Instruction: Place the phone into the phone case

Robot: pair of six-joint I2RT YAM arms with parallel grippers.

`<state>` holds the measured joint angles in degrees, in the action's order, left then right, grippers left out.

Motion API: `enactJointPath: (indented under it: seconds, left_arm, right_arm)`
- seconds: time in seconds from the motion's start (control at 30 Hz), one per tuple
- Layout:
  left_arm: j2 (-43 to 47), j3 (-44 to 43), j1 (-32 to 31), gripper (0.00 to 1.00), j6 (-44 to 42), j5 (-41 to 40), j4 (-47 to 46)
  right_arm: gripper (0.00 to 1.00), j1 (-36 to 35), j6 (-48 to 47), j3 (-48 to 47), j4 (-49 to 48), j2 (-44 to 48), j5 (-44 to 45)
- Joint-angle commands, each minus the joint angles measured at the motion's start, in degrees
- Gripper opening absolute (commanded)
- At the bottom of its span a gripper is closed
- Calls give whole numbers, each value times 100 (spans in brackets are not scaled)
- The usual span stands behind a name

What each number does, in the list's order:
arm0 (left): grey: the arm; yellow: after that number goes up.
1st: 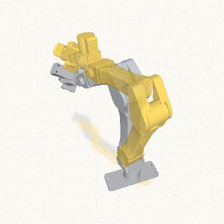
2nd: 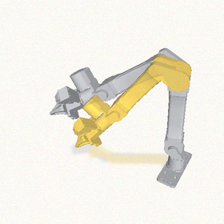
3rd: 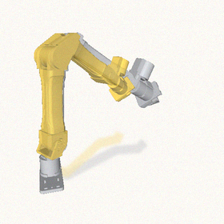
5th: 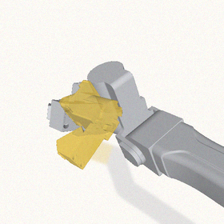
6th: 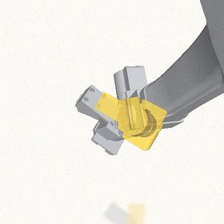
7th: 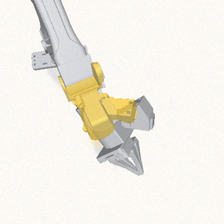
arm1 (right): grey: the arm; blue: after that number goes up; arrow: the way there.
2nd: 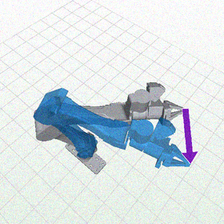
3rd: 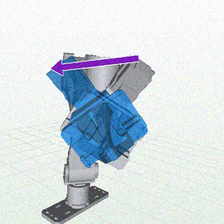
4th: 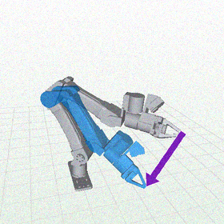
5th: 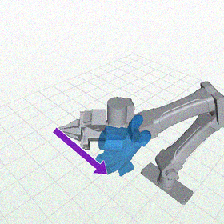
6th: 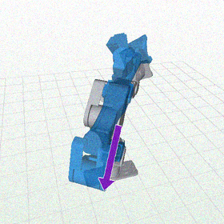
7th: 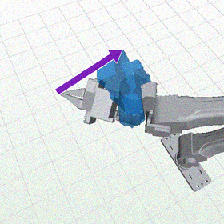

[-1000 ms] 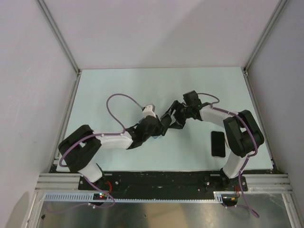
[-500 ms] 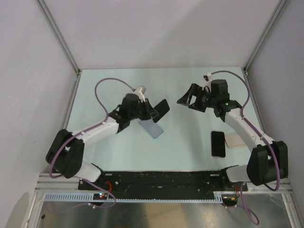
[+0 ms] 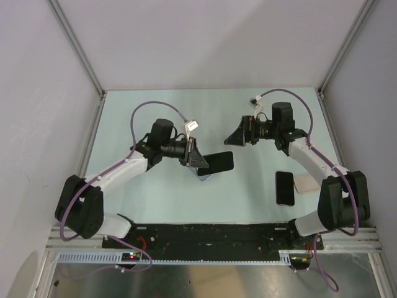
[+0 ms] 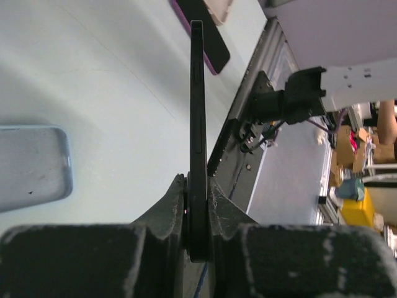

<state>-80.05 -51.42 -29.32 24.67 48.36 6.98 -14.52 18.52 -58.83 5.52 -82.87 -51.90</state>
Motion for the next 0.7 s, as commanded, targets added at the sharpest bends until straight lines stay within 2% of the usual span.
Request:
enactJointPath:
  seconds: [0.0, 0.2, 0.37, 0.43, 0.53, 0.67]
  left_arm:
    - [257, -202, 195, 0, -450, 1029, -231]
    - [67, -398, 320, 0, -633, 1458, -283]
    - [-162, -729, 356, 0, -664, 1649, -316]
    - [-237, -824, 361, 0, -675, 1685, -335]
    - [-367, -877, 353, 0, -655, 1709, -388]
    - [-498, -887, 357, 0, -586, 1749, -542]
  right_arm:
    - [98, -98, -161, 77, -353, -91, -786]
    - [96, 82, 731, 730, -1699, 141, -1387]
    - [93, -244, 1349, 1168, -2571, 197, -1590]
    - [90, -334, 1778, 1411, -3280, 229, -1638]
    - [83, -391, 2566, 1738, -4339, 266, -1665]
    - [69, -392, 2885, 1946, -4733, 382, -1567]
